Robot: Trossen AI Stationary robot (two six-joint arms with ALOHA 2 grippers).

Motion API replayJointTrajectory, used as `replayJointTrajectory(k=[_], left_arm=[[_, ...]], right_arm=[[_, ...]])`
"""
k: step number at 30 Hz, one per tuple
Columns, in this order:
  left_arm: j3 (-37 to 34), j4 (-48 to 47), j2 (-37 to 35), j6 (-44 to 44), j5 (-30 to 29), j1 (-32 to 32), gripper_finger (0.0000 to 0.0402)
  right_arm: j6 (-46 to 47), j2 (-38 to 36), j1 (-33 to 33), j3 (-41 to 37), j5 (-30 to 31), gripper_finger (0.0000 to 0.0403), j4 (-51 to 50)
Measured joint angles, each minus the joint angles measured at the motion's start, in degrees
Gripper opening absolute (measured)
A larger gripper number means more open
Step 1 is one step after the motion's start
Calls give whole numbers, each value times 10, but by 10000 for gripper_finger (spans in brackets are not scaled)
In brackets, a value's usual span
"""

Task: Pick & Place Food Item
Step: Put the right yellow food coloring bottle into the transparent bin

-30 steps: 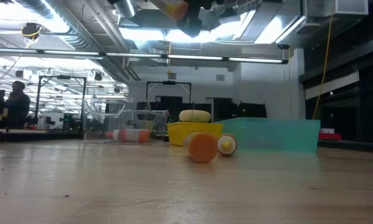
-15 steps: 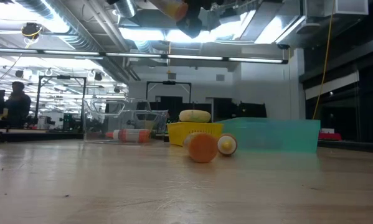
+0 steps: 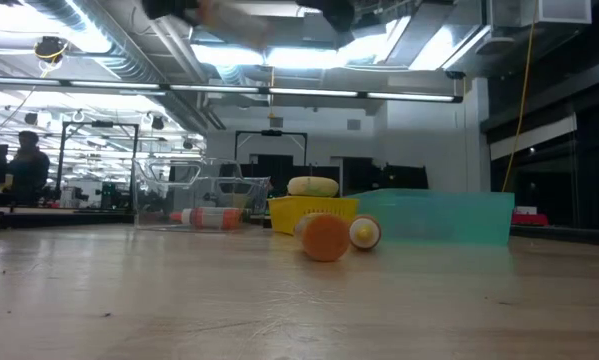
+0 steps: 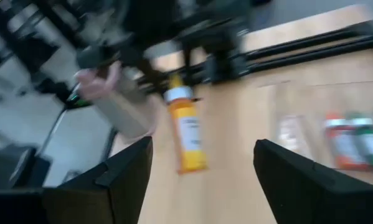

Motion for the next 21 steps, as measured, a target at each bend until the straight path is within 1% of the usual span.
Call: replayJointTrajectory(k=[3, 6, 9, 12, 14, 21], left_arm=[[0, -41, 0, -4, -2, 0, 110], [0, -62, 0, 3, -17, 5, 110], [0, -85, 0, 15, -23, 34, 110], [-16, -87, -1, 27, -24, 72, 110], [-31, -85, -4, 45, -5, 100, 110], [-95, -27, -12, 114, 82, 207, 110]], right_arm=[[9, -27, -27, 0, 14, 267, -11], [10, -50, -47, 0, 13, 260, -14], [10, -64, -56, 0, 22, 253, -18], [10, -73, -59, 0, 27, 249, -19], [10, -74, -58, 0, 27, 247, -24], [8, -74, -50, 0, 28, 247, -38]])
